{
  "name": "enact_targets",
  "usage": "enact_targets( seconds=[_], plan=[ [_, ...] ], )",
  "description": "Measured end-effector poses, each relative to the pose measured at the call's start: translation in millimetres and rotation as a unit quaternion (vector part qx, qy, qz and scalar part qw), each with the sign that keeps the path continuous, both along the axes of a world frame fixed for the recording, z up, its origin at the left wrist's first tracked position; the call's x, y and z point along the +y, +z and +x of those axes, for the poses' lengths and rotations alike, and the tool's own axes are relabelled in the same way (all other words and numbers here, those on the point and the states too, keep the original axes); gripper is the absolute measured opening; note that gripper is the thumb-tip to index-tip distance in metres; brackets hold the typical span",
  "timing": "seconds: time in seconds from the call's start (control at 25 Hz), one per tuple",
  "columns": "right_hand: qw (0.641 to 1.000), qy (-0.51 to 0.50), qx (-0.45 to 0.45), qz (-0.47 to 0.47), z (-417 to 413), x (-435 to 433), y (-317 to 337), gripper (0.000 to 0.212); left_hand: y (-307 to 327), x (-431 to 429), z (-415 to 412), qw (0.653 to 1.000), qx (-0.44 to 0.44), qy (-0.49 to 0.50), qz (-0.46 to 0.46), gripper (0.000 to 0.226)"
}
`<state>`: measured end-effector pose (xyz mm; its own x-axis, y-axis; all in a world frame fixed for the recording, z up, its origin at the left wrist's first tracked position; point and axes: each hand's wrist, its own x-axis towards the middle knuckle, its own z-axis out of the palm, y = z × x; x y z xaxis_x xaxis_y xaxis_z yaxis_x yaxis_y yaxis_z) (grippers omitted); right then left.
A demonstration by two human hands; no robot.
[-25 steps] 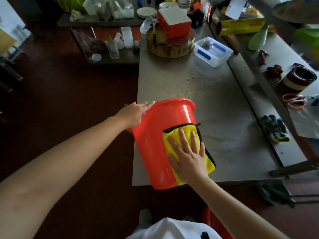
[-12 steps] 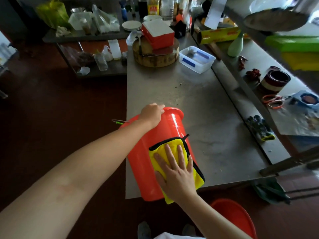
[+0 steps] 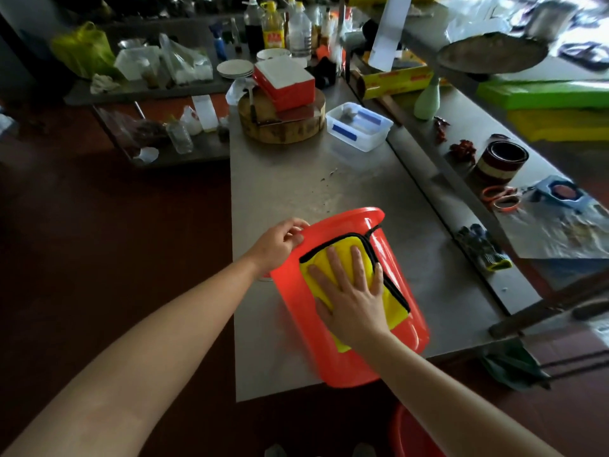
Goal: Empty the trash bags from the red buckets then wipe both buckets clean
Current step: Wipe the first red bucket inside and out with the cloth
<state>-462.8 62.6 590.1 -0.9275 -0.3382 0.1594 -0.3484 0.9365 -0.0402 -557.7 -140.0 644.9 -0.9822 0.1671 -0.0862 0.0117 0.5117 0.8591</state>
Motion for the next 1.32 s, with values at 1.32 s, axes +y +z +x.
enact_targets(
  seconds=[1.32],
  plan=[
    [0.99, -0.032, -0.103, -0.094, -19.2, 8.0, 7.6, 0.07, 18.9, -28.7, 15.8, 0.962, 0.02, -0.099, -0.253, 0.038]
  ],
)
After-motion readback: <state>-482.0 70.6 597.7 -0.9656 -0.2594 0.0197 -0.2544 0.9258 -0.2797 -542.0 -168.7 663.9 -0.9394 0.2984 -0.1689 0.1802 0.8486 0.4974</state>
